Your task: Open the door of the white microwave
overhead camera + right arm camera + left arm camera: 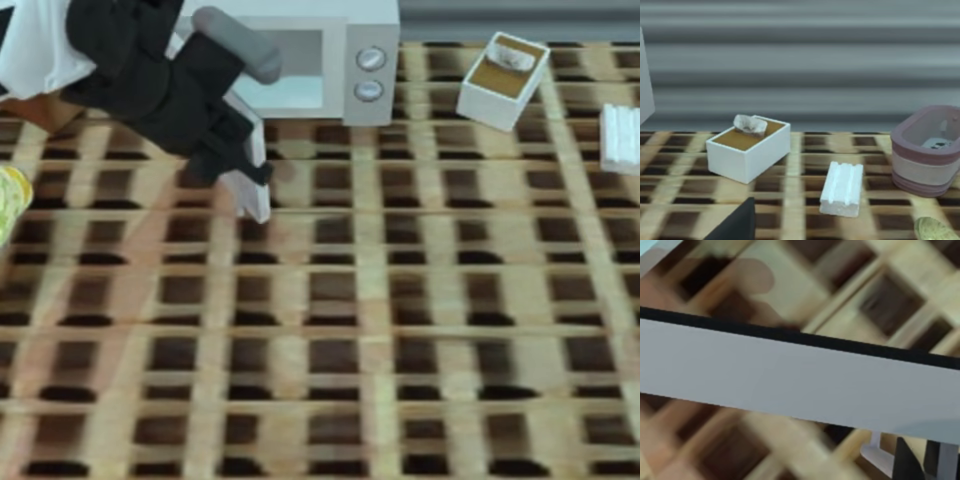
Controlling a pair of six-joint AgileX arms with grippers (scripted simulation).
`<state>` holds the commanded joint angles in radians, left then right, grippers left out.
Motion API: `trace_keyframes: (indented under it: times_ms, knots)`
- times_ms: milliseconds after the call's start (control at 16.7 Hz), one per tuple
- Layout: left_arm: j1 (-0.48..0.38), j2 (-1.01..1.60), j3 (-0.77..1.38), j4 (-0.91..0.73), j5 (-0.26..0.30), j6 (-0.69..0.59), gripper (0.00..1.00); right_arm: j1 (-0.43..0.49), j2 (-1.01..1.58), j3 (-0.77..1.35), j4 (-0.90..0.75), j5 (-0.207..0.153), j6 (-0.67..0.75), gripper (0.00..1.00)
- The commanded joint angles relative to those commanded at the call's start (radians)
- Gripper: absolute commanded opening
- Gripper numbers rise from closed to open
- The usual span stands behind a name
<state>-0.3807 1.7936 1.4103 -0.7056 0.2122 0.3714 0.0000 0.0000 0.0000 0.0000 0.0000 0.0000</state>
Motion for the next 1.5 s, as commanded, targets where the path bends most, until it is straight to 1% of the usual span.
trace_keyframes:
  times_ms: [300,420,1500]
  knots:
    - [0.053,-0.026,-0.018,-0.027,0.062,0.133,0.00,0.000,0.000,0.000,0.000,0.000,0.000,1.00]
    - [0.062,-0.029,-0.023,-0.034,0.073,0.154,0.00,0.000,0.000,0.000,0.000,0.000,0.000,1.00]
    - [0.062,-0.029,-0.023,-0.034,0.073,0.154,0.00,0.000,0.000,0.000,0.000,0.000,0.000,1.00]
